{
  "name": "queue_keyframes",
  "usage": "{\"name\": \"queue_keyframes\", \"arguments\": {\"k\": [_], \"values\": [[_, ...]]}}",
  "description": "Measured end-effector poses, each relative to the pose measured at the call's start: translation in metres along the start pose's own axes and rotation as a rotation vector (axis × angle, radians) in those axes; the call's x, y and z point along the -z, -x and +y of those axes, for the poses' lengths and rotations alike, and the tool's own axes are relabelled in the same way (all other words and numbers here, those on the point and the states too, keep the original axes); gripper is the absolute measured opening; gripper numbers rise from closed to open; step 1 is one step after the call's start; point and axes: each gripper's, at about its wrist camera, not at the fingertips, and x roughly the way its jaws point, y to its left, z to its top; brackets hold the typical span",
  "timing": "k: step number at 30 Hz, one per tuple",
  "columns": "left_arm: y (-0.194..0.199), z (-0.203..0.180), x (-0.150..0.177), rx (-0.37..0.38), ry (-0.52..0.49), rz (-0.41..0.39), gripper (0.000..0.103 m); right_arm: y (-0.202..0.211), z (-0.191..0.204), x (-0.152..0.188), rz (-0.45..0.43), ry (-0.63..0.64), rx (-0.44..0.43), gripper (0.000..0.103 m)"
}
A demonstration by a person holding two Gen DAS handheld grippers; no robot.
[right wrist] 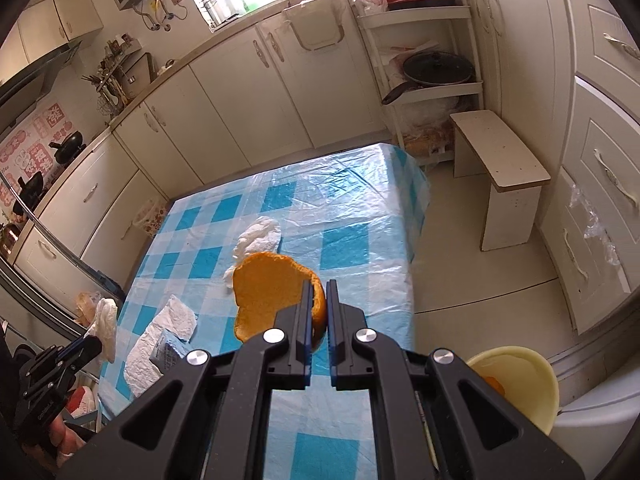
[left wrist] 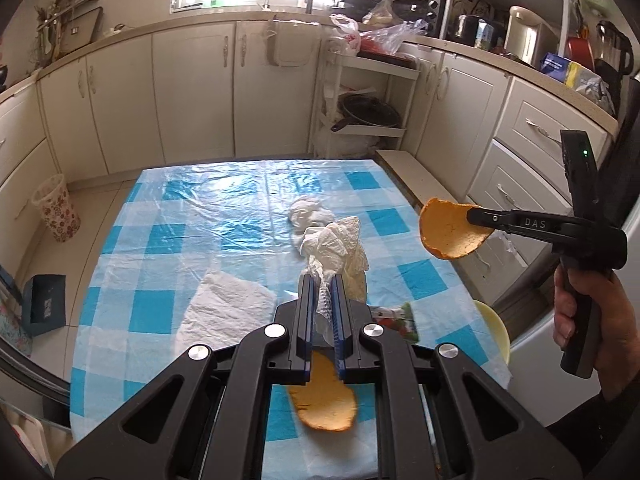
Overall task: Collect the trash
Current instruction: 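Lift and carry the peel and tissue with both tools over the yellow bucket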
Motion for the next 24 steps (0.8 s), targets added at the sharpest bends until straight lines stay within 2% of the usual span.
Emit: {"name": "queue_keyframes", "arguments": {"k": [8,15,24], "values": [[-0.006,-0.088,0.011,0.124,-0.099,0.035,0.008,0.034,-0.053,0.014,-0.016,-0.02,0.122,0.007],[-0.026,-0.159,0.024,0.222,-0.143,0.085,0.008,0.043,-0.094,0.035,0.049,0.005,0.251,0.007],[-0.068,-0.23,0.045,0.278,-0.186,0.179,0.008,0.049,-0.113,0.046,0.09,0.072,0.365,0.007]]}}
